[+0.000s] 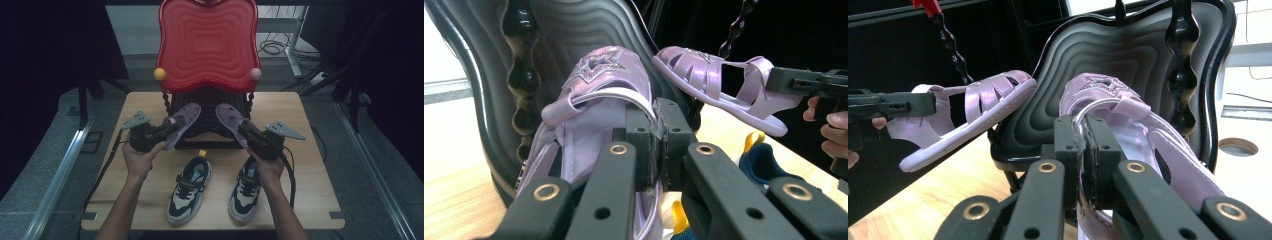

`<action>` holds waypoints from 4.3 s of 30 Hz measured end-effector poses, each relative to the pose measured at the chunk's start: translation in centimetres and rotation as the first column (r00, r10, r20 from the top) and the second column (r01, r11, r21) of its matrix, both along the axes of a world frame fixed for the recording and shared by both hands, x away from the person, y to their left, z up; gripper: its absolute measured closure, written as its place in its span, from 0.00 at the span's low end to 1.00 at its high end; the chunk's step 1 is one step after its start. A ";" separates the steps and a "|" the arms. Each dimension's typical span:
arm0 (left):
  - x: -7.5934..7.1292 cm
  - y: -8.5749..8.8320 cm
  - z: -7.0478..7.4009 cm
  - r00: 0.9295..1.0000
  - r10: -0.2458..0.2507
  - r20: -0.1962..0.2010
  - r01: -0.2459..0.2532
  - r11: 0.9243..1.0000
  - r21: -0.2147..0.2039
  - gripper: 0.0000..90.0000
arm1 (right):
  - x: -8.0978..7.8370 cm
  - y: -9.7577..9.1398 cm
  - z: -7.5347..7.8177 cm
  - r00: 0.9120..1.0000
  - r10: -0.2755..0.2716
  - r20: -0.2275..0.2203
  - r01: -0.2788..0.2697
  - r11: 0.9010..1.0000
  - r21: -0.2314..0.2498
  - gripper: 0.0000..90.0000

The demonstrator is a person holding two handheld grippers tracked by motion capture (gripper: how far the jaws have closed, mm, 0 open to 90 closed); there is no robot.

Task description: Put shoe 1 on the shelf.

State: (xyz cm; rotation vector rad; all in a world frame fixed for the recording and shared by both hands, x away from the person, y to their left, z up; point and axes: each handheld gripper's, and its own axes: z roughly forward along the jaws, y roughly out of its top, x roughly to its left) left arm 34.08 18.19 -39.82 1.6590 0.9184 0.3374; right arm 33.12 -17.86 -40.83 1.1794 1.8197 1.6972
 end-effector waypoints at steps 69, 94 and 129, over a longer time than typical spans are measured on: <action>6.2 -4.9 0.1 0.984 0.144 0.108 -0.145 0.989 0.008 0.95 | 6.6 5.8 0.0 0.980 -0.168 0.105 0.162 0.985 0.066 0.95; 6.6 -7.1 -2.3 0.971 0.165 0.171 -0.191 0.970 0.148 0.92 | 6.8 6.9 -1.3 0.966 -0.212 0.147 0.219 0.975 -0.034 0.93; 5.6 -5.7 -2.8 0.992 0.087 0.087 -0.097 0.988 0.119 0.66 | 6.9 6.3 -3.1 0.994 -0.106 0.027 0.109 0.979 -0.174 0.77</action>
